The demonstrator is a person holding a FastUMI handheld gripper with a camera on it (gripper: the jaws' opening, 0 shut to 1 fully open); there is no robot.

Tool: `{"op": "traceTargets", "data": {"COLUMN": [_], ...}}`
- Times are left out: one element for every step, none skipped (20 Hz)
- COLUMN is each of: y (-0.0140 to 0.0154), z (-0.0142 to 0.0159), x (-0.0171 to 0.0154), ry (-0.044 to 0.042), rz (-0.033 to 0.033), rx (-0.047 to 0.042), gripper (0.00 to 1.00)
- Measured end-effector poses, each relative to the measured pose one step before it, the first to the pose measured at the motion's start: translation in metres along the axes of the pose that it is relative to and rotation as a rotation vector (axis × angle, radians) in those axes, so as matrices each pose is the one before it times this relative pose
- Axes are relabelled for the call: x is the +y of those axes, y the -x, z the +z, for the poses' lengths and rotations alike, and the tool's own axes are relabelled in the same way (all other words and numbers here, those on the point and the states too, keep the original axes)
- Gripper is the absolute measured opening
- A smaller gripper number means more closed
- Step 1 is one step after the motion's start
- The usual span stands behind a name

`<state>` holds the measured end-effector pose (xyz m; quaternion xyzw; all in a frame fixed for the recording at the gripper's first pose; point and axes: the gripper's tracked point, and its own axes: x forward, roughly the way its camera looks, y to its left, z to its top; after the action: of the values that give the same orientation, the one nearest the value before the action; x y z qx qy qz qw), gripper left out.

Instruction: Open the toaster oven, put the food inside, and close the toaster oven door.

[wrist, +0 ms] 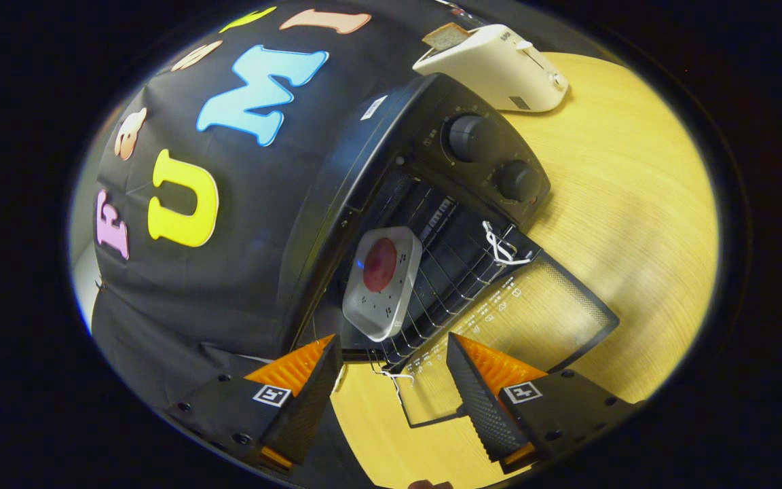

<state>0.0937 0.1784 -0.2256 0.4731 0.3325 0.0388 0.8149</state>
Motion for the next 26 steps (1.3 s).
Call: {"op": "traceTargets", "data": {"y": [0.00714,0.00516,0.00529,0.00492,0.00555,0.00435,0.00493,0.00511,0.00435,0.00484,0.00349,0.00355,0.00297,0.0025,0.00248,0.00126,0.00124,0.00055,-0.00061,-0.00098,-0.00073,-0.00101,-0.00268,-0.00272,-0.00291,-0.00312], "z": [-0.00618,-0.0057,-0.00546,-0.00455,-0.00527,-0.00427,-0.00546,-0.00487,-0.00495,-0.00635,-0.00698,-0.00866,-0.00651,-0.00572,-0.00539,-0.00513,-0.00499,-0.00652,-0.00989,-0.01056,-0.00598,-0.00487,-0.00344,-0.00398,-0.00279,-0.00275], "x": [0.00129,0.00193,0.00041,-0.00036,0.00003,0.00044,0.00022,0.00001,-0.00043,0.00058,-0.00191,-0.00203,-0.00101,-0.00201,-0.00311,-0.00315,-0.00464,-0.00594,-0.0051,-0.00187,-0.00152,-0.00222,-0.00174,-0.00223,-0.00501,-0.00493], "ry": [0.03987,0.04101,0.04219,0.04027,0.03855,0.03649,0.03624,0.03711,0.0392,0.03797,0.03797,0.03217,0.02748,0.02395,0.02403,0.02756,0.03387,0.03419,0.02751,0.02105,0.02082,0.02131,0.01964,0.01803,0.01525,0.01161], "rz": [0.00258,0.00548,0.00066,-0.00125,-0.00127,0.00122,-0.00114,-0.00371,-0.00221,0.00093,-0.00775,-0.01042,-0.00708,-0.00931,-0.01605,-0.01438,-0.01778,-0.02234,-0.02073,-0.00708,-0.00655,-0.01397,-0.01323,-0.01623,-0.0241,-0.02557], "rx": [0.00458,0.0064,0.00508,0.00273,0.00396,0.00396,0.00606,0.00463,0.00634,0.00961,0.02139,0.0241,0.01547,0.00981,0.01157,0.00968,0.01706,0.02125,0.03928,0.03626,0.01962,0.00896,0.00948,0.01357,0.01755,0.01883], "gripper": [0.97,0.97,0.98,0.98,0.98,0.98,0.98,0.98,0.98,0.98,0.98,0.97,0.98,0.98,0.98,0.98,0.98,0.98,0.98,0.98,0.98,0.98,0.98,0.98,0.98,0.98]}}
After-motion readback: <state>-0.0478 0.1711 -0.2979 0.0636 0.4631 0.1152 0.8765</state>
